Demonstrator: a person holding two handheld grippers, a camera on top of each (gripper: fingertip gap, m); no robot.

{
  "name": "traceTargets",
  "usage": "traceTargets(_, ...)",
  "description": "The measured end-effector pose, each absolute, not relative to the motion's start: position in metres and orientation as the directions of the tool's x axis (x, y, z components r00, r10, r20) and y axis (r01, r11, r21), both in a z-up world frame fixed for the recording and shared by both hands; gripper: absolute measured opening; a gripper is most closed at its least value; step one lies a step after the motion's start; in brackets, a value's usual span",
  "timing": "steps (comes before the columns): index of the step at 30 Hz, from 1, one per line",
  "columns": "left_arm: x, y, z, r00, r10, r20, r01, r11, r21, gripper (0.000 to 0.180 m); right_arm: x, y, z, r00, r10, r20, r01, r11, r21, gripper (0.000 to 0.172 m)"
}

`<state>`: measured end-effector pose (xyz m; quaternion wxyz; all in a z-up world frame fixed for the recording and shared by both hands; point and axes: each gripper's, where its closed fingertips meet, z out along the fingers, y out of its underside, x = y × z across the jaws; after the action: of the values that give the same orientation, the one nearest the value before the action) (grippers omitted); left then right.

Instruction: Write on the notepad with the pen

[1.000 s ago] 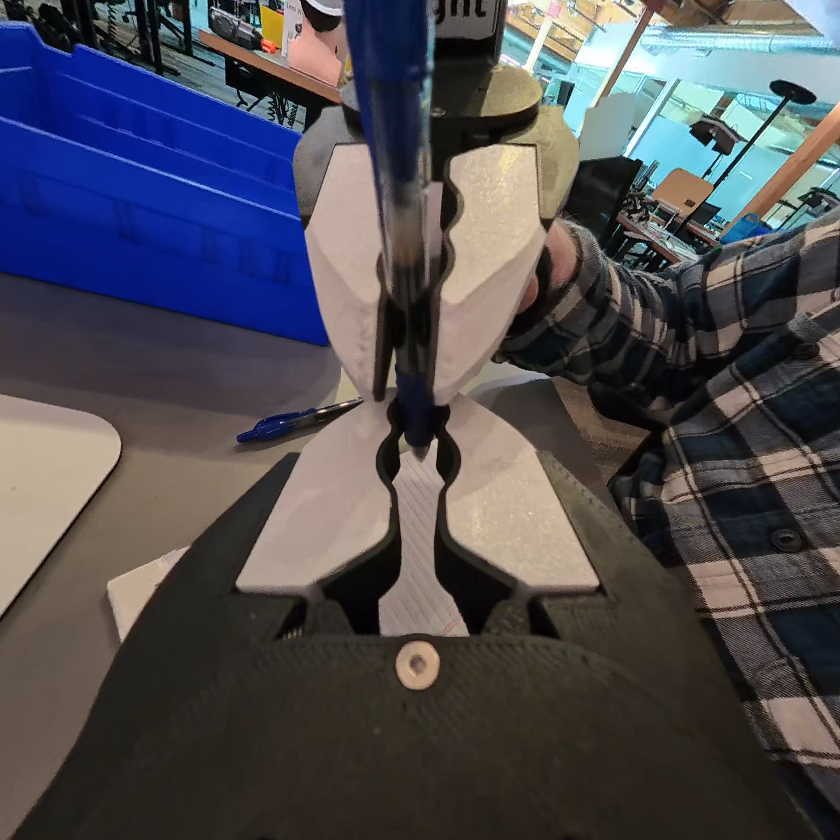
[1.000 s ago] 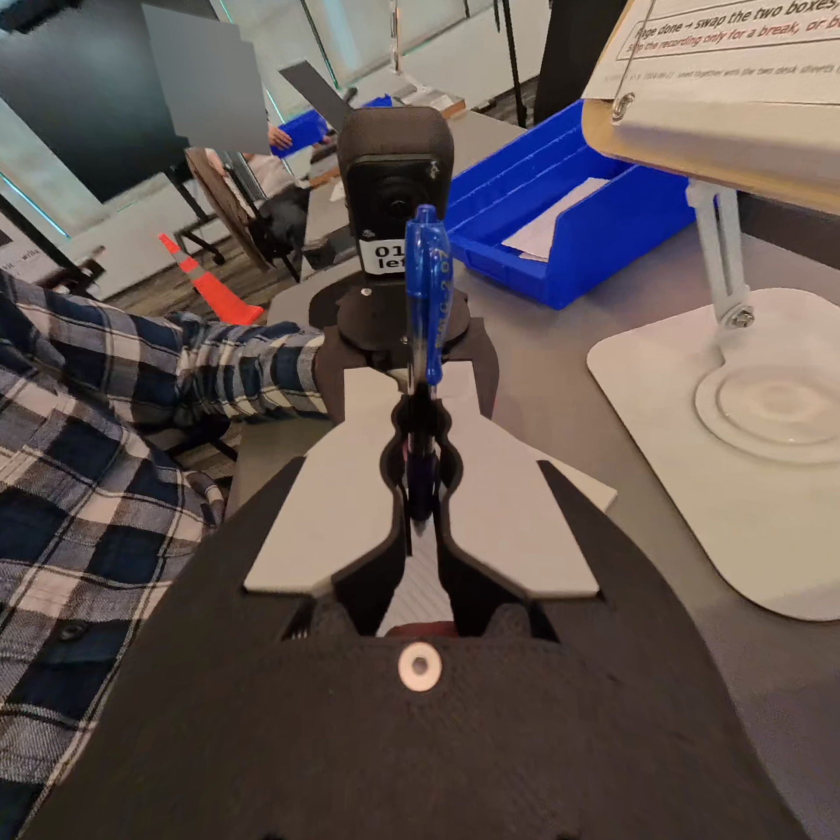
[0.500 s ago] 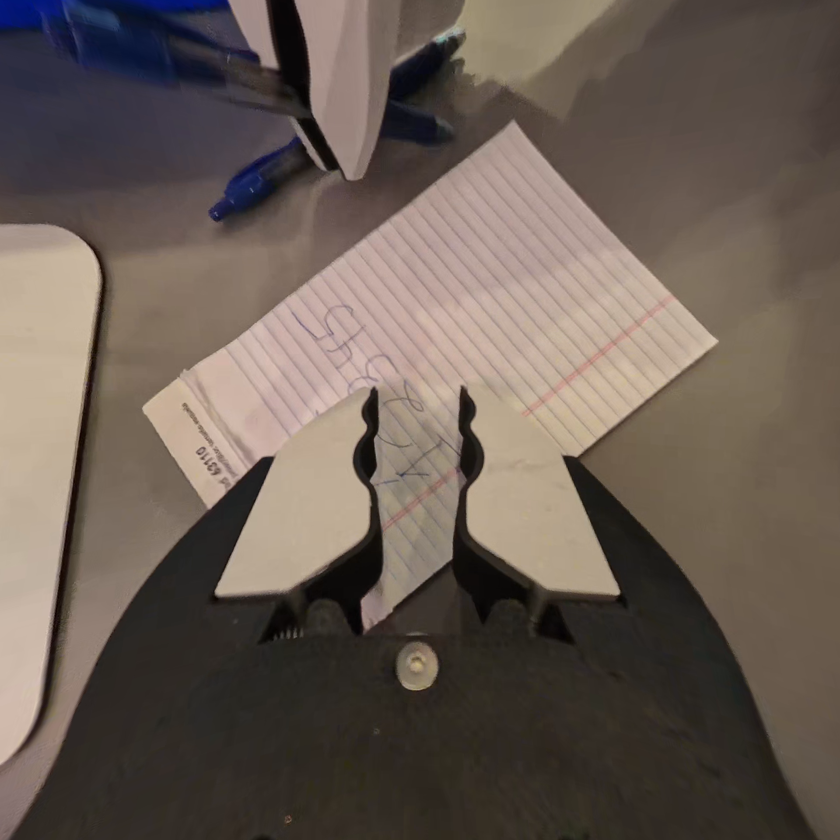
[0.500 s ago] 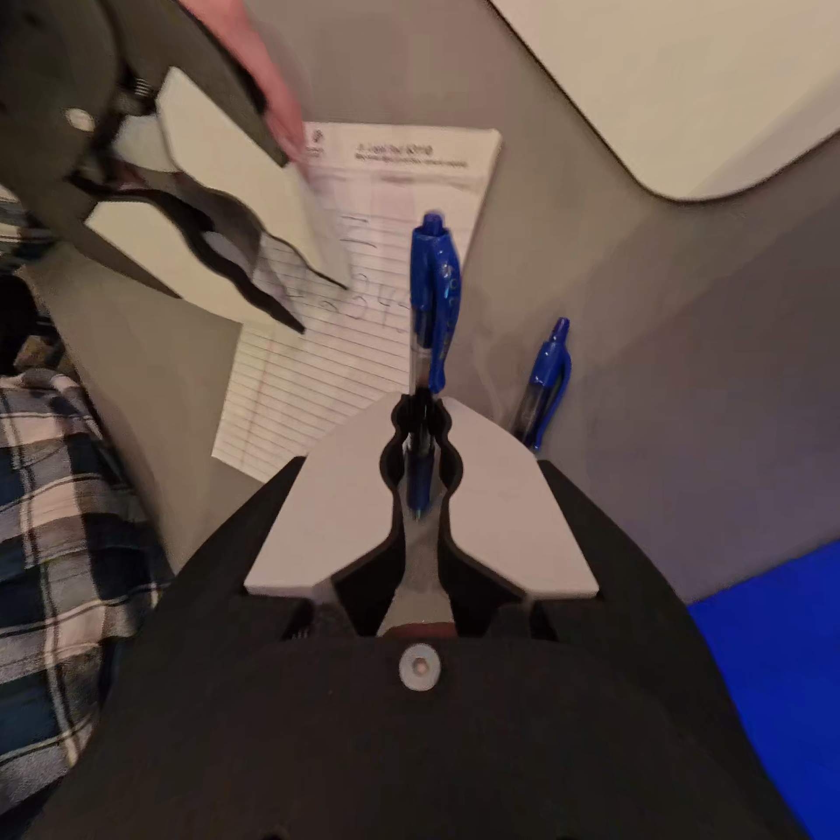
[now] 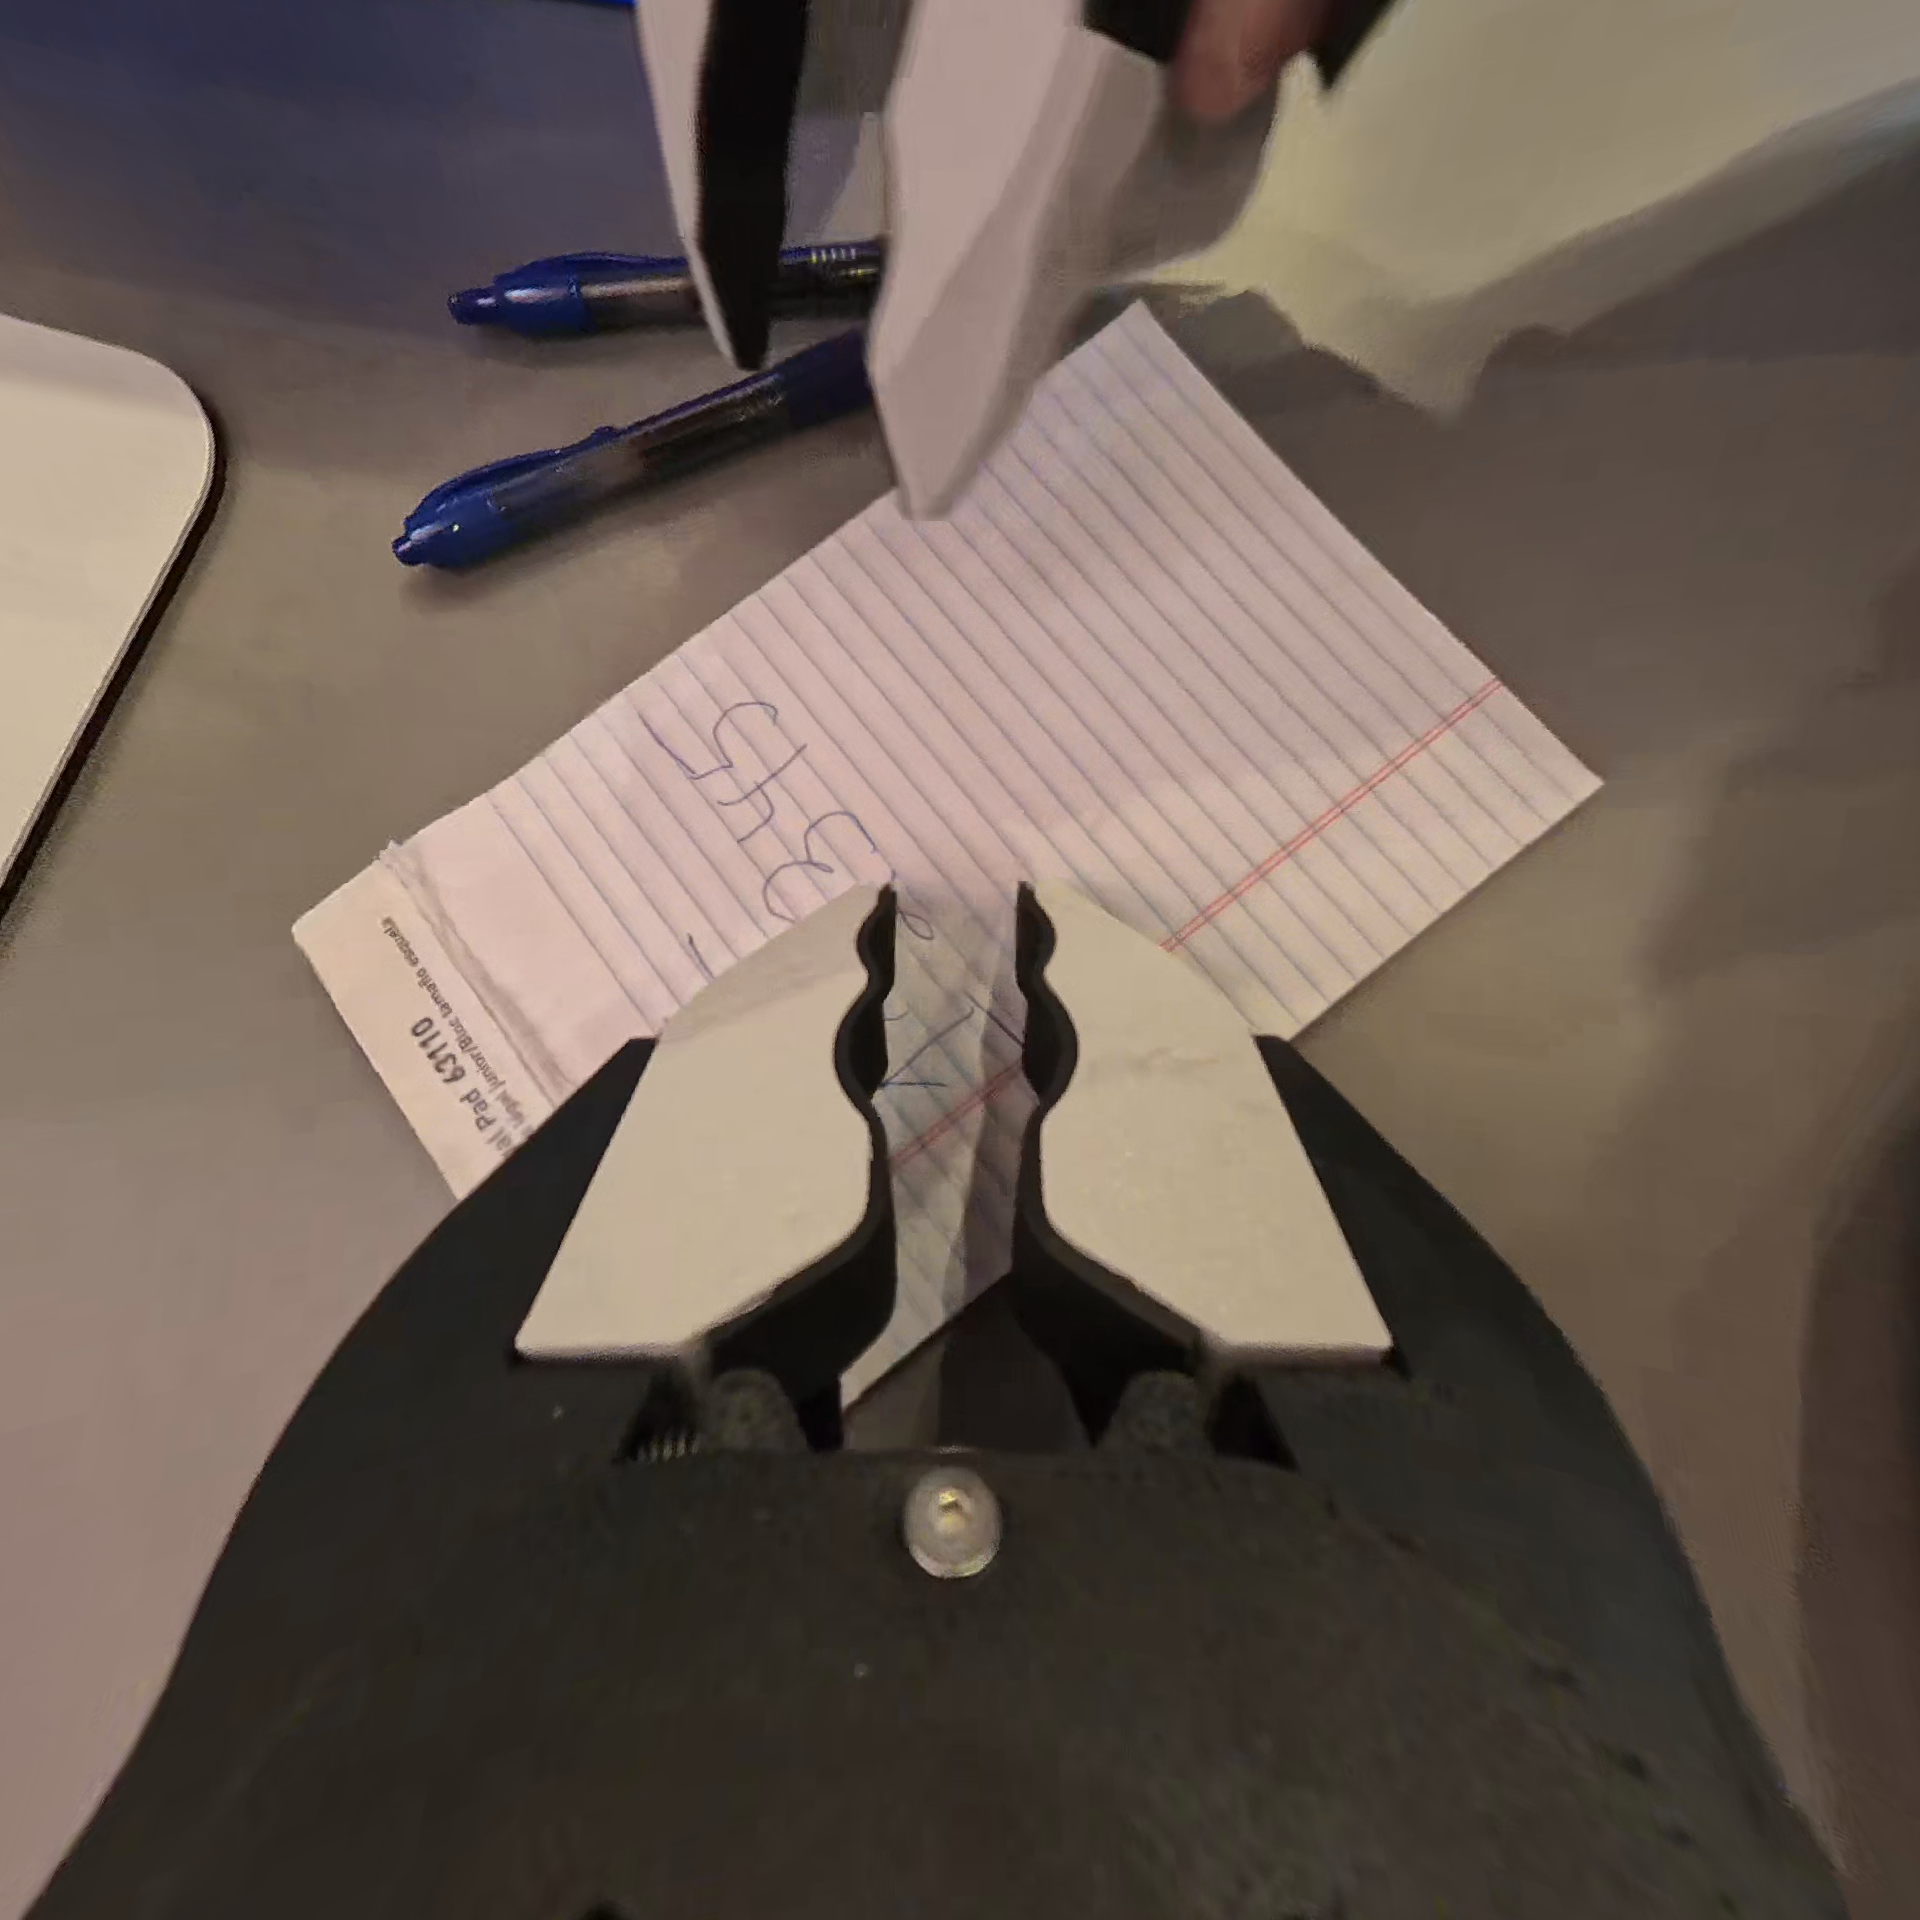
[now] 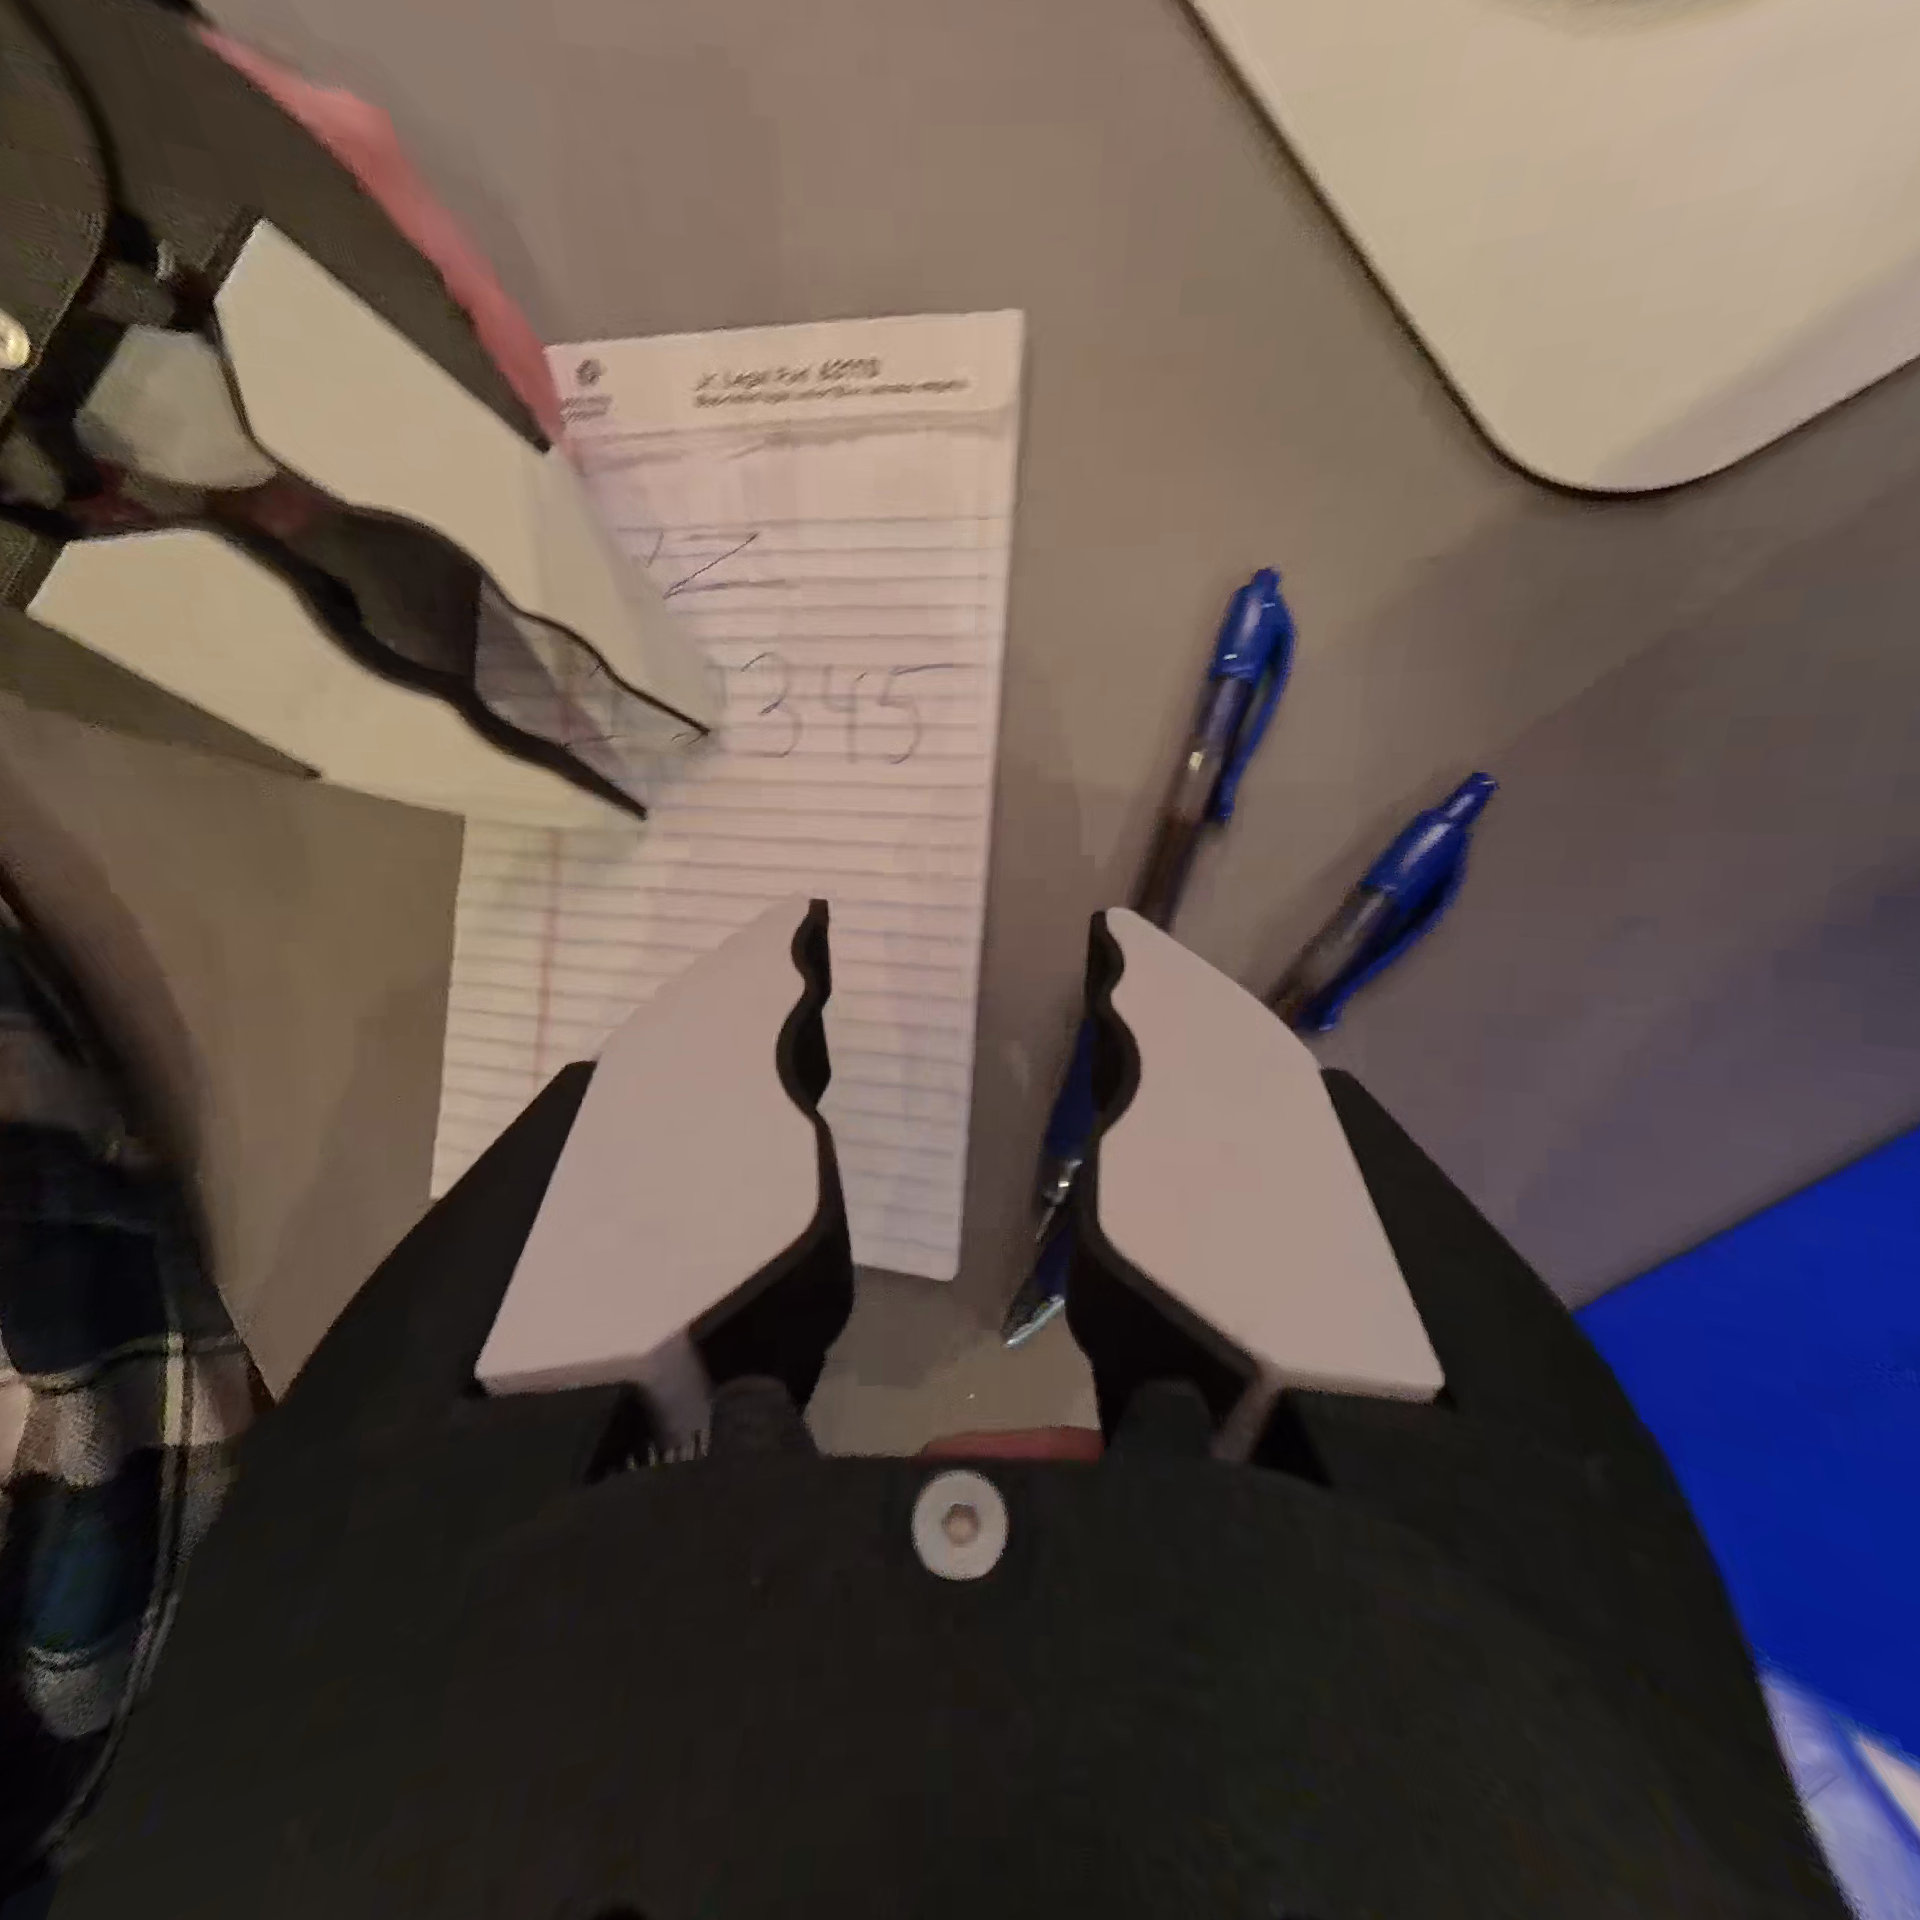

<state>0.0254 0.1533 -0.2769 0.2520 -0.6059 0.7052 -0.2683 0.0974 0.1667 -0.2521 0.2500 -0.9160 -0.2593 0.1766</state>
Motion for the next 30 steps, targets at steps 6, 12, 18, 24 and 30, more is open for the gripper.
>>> traceTargets(6,0.025,0.143,-0.277,-0.107,-0.991,-0.077,-0.71,0.13,-0.692,0.013,0.088,0.147,-0.268,0.792,0.608,-0.064,0.454,-0.655,-0.603,0.058)
traceTargets(12,0.025,0.143,-0.276,-0.096,-0.992,-0.088,-0.706,0.13,-0.696,0.013,0.082,0.145,-0.27,0.789,0.612,-0.046,0.46,-0.639,-0.617,0.051)
traceTargets(18,0.025,0.143,-0.276,-0.098,-0.991,-0.094,-0.703,0.136,-0.698,0.013,0.08,0.147,-0.271,0.792,0.611,-0.005,0.472,-0.617,-0.63,0.05)
traceTargets(24,0.025,0.142,-0.276,-0.105,-0.988,-0.11,-0.701,0.152,-0.697,0.013,0.082,0.147,-0.269,0.78,0.619,0.094,0.529,-0.571,-0.628,0.043)
traceTargets(30,0.026,0.142,-0.276,-0.107,-0.987,-0.121,-0.7,0.162,-0.696,0.012,0.079,0.148,-0.267,0.744,0.631,0.22,0.609,-0.504,-0.613,0.029)
